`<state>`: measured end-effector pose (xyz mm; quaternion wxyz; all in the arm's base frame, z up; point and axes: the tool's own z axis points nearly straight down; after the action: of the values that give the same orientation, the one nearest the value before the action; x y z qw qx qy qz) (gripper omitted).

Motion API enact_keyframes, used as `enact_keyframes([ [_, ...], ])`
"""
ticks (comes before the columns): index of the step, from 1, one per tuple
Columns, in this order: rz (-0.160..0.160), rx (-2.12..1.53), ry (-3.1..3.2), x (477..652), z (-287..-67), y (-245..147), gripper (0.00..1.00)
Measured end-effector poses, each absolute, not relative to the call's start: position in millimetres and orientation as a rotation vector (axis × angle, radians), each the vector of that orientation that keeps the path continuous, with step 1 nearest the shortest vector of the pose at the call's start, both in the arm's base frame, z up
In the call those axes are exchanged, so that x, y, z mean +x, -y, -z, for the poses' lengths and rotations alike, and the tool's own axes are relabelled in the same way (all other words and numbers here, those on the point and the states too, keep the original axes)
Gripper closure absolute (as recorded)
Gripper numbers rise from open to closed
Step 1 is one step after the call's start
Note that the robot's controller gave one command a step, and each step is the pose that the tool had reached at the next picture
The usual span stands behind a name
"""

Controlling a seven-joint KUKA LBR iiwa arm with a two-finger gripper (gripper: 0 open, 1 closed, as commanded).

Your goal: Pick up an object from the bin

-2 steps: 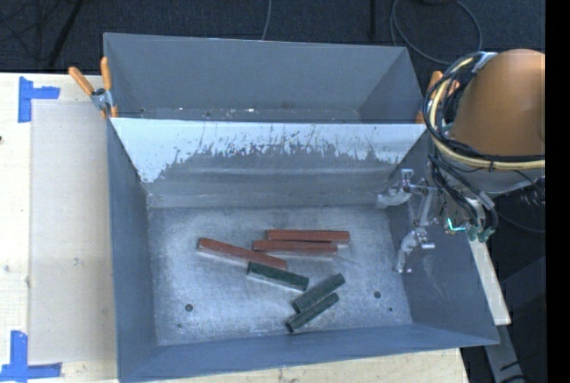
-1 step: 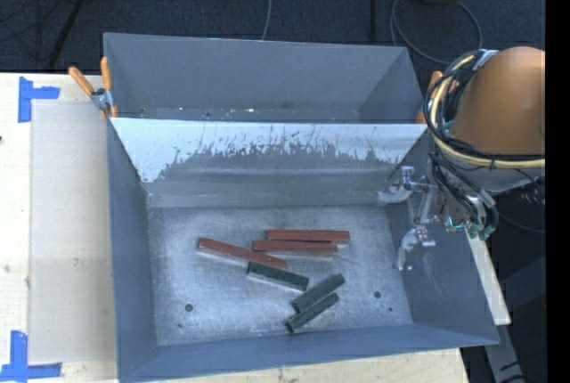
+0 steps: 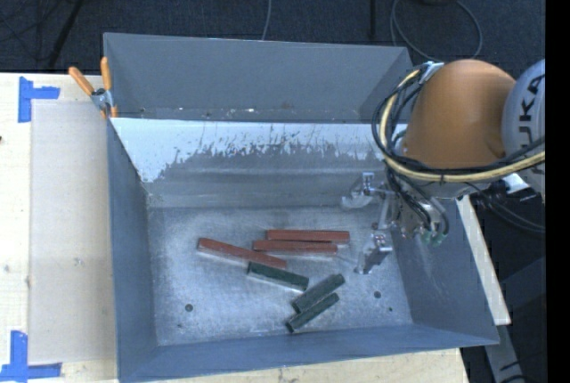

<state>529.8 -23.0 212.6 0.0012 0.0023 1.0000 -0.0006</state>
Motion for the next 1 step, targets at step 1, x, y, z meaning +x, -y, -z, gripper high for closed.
enact_keyframes([
  [1, -0.006, 0.049, -3.138, 520.7, -153.5, 33.3, 0.00],
])
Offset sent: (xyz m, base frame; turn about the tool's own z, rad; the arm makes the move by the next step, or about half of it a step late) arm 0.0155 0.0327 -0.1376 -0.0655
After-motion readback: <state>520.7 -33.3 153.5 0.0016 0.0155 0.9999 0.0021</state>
